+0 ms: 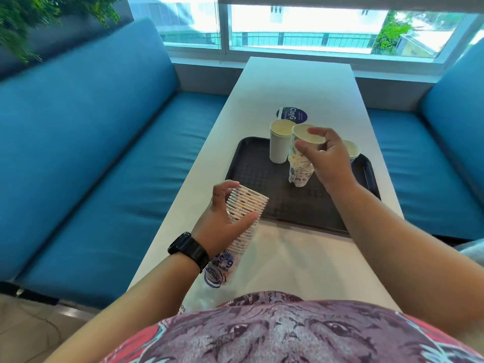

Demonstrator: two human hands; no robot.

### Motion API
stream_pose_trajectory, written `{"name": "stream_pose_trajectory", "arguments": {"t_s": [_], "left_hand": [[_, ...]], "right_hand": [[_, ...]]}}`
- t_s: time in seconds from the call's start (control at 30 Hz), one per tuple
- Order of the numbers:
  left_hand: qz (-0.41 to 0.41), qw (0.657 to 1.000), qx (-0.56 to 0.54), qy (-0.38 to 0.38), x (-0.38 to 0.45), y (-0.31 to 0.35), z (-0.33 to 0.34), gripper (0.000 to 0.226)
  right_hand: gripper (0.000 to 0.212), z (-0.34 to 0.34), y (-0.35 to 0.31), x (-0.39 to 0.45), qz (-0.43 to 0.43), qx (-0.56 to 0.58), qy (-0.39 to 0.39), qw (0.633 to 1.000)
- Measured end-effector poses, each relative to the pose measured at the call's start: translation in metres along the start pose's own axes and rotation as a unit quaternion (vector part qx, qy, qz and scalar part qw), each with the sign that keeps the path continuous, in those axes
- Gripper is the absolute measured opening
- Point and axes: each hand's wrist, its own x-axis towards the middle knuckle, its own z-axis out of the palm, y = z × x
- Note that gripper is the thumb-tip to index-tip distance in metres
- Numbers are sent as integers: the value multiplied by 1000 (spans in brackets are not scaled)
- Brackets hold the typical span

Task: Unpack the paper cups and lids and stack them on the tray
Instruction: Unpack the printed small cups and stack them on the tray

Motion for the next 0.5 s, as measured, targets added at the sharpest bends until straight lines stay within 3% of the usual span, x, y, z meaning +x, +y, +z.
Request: {"name": "stream_pose_trajectory", "arguments": {"t_s": [0.17,0.5], "left_hand": [[-8,1000,1,-2,6,-2,2,60],[-36,999,-13,4,15,-10,3,66]], "right_hand": [[46,-7,21,32,-42,-98,25,994],[72,-1,68,30,11,-126,-46,991]]}}
